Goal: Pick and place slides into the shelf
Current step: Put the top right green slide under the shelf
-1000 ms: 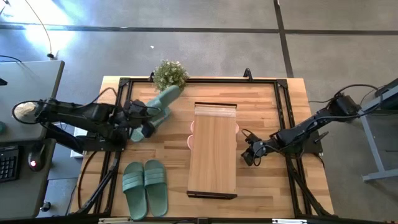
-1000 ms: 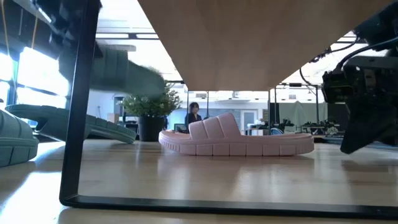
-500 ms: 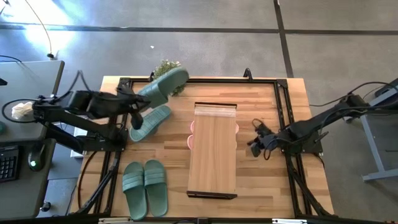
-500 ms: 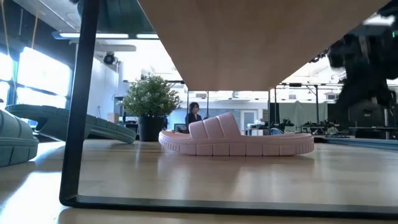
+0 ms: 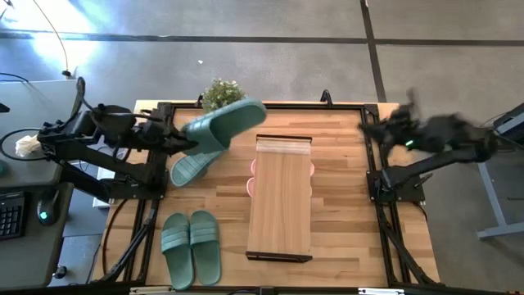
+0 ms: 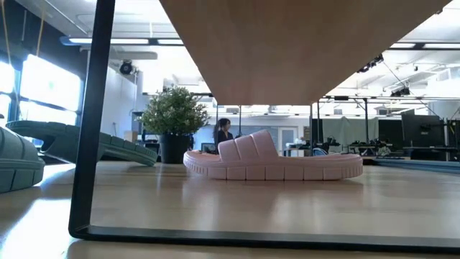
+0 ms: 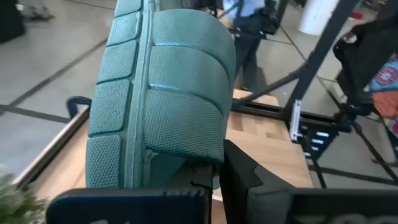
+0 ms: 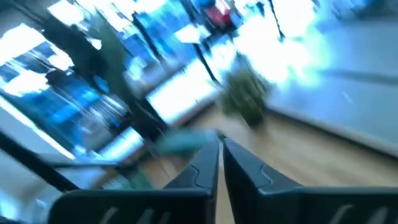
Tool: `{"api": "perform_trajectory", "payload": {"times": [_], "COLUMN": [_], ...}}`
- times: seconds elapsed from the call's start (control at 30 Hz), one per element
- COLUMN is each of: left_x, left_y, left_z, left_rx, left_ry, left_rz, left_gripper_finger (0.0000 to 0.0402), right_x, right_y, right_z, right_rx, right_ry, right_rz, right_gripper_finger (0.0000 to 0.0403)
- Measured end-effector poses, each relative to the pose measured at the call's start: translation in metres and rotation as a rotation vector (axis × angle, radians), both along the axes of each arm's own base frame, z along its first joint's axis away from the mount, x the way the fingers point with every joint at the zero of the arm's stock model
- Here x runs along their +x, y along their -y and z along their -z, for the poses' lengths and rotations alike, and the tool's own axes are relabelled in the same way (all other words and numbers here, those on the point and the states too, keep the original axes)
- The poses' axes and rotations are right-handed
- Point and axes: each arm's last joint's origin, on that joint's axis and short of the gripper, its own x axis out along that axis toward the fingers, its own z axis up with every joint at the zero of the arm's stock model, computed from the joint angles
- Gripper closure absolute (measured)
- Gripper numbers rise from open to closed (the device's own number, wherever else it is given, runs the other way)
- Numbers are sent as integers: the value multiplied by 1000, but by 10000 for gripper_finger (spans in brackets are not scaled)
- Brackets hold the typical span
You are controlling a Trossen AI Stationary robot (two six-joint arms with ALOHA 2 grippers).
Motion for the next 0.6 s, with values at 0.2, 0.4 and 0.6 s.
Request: {"api": "perform_trajectory", "payload": {"times": [0.2,0.4,0.6], "left_x": [37,79,103], "left_y": [1,-22,-40], "left_z": [5,9,22], "left_rx": [-34,-78,-115], "left_ry": [-18,48,8], "left_rz": [107,219,284], "left_gripper_finger": [401,401,401], "right_x": [-9,41,74], "right_y": [3,-5,-3], "right_z": [-50,-46,-42], "right_rx": [-73,-79,-86], "right_ry": [102,-106,-214], "right_rz": [-71,-157,-138], "right_gripper_finger": [332,286,256]}}
